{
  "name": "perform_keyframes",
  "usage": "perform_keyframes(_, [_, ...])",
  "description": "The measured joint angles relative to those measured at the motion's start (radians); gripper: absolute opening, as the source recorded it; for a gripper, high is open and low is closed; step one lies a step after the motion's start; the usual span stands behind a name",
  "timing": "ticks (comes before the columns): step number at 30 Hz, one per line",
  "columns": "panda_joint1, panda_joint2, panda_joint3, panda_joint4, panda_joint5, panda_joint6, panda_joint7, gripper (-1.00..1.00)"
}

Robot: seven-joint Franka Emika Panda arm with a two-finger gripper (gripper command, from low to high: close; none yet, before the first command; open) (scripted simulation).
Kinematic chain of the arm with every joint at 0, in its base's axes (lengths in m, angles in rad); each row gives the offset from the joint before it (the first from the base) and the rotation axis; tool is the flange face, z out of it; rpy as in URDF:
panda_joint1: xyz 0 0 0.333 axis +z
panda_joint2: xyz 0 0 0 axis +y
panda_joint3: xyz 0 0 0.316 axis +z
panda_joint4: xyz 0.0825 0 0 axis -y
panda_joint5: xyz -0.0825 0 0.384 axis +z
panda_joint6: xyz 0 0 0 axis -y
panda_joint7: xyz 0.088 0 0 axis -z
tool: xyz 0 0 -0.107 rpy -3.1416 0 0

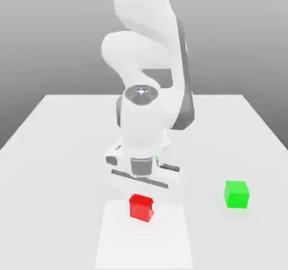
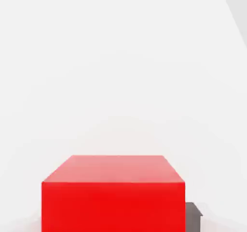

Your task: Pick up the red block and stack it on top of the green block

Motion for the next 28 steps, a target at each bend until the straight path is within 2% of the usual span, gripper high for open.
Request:
perform_keyframes(7, [0.028, -0.229, 0.022, -0.028, 0.063, -0.200, -0.036, -1.00])
perform_keyframes(18, [0.366, -0.294, 0.340, 0.066, 0.157, -0.352, 0.129, -1.00])
perform_keyframes(21, [0.375, -0.217, 0.357, 0.076, 0.091, -0.288, 0.190, -1.00])
perform_keyframes(24, [0.367, -0.113, 0.340, 0.081, -0.028, -0.196, 0.277, -1.00])
perform_keyframes(25, [0.377, -0.076, 0.320, 0.083, -0.073, -0.165, 0.309, 1.00])
perform_keyframes(28, [0.377, -0.076, 0.320, 0.083, -0.073, -0.165, 0.309, 1.00])
